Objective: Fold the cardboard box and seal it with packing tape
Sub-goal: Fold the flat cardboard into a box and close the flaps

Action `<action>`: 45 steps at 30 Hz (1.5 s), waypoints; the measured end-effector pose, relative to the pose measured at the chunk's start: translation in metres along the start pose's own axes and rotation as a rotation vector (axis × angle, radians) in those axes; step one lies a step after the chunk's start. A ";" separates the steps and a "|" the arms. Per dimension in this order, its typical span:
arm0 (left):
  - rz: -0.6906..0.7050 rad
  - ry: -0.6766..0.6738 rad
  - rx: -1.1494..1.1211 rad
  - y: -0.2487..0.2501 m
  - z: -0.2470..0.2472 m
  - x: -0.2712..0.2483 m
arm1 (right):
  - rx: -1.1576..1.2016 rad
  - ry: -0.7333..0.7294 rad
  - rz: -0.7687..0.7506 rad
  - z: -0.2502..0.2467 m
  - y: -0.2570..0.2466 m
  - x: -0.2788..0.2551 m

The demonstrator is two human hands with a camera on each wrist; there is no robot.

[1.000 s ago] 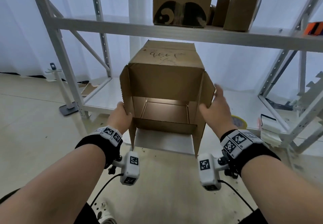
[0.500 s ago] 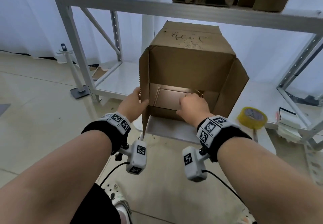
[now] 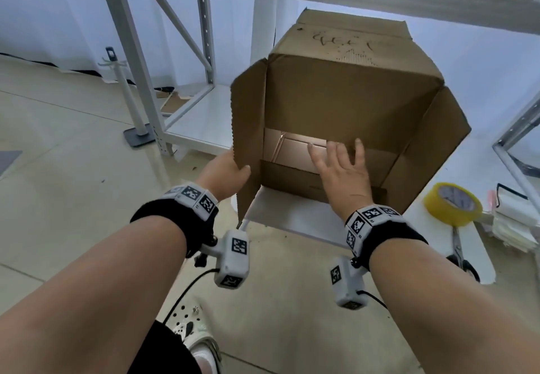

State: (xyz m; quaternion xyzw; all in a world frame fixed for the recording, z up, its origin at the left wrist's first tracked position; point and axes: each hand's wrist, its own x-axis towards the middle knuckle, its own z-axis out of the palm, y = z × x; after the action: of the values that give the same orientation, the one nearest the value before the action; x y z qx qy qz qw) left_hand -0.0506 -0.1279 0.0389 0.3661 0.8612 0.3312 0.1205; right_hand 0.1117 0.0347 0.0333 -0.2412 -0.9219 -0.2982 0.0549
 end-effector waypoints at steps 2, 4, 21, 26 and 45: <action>0.007 -0.017 -0.017 -0.006 -0.005 0.004 | -0.024 0.117 -0.045 0.005 -0.001 0.001; 0.003 -0.020 -0.037 -0.008 -0.007 0.006 | -0.053 0.266 -0.105 0.011 -0.004 0.003; 0.077 -0.001 0.171 0.006 0.018 0.002 | -0.122 0.074 0.016 -0.007 0.030 0.039; 0.047 -0.005 0.146 0.011 0.020 0.001 | -0.129 0.116 -0.023 -0.012 0.034 0.055; 0.508 0.326 -0.105 0.090 -0.034 0.000 | 0.556 -0.194 0.291 -0.090 0.118 0.044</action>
State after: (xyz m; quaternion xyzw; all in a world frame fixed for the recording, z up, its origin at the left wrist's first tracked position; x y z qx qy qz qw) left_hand -0.0164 -0.0980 0.1239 0.5049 0.7317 0.4494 -0.0873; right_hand 0.1250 0.0844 0.1788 -0.3734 -0.9248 0.0001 0.0726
